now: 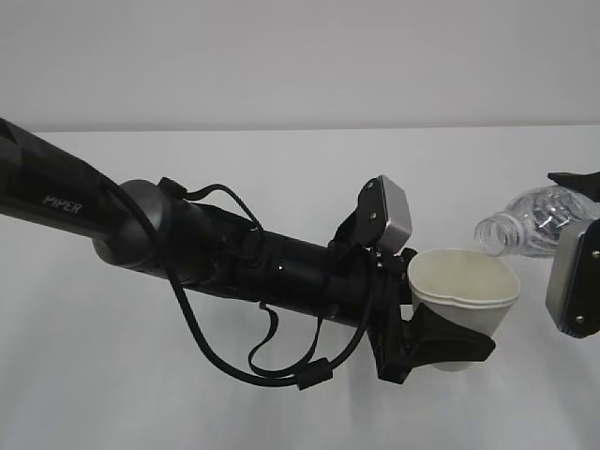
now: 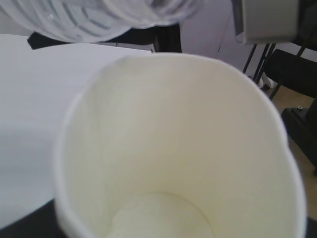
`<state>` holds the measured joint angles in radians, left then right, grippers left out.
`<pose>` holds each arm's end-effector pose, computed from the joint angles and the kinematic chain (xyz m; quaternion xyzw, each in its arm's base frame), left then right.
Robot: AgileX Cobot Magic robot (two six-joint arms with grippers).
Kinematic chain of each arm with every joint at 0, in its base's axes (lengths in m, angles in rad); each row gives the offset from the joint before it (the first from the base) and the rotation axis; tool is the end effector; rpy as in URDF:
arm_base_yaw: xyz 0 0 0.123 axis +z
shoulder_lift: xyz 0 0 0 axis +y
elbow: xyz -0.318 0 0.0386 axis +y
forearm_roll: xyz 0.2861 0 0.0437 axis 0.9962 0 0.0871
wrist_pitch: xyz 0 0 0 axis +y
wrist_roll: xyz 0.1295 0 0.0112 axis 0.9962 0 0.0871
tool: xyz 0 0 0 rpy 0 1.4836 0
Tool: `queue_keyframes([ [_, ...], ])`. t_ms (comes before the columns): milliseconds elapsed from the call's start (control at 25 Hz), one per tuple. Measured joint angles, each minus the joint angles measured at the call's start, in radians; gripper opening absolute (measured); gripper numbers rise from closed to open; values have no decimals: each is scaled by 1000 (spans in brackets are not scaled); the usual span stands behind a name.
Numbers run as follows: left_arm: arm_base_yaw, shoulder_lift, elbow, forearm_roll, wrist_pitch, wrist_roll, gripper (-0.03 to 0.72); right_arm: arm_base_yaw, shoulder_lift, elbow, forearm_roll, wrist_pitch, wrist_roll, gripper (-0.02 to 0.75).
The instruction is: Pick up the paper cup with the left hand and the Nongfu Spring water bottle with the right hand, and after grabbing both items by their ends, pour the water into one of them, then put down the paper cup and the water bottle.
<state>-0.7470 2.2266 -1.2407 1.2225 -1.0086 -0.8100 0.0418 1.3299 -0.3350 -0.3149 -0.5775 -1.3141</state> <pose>0.2904 -0.4097 0.1061 0.5483 0.5639 -0.4968 0.3668 0.2731 0.0334 0.1805 -0.6261 0.5277 -0.3465 0.4578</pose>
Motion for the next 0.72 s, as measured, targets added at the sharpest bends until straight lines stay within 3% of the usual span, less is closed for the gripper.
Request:
queue_keyframes([
  [720,0,0,0,0,2,0,435,0,0,0,-16,-28,-43,449],
])
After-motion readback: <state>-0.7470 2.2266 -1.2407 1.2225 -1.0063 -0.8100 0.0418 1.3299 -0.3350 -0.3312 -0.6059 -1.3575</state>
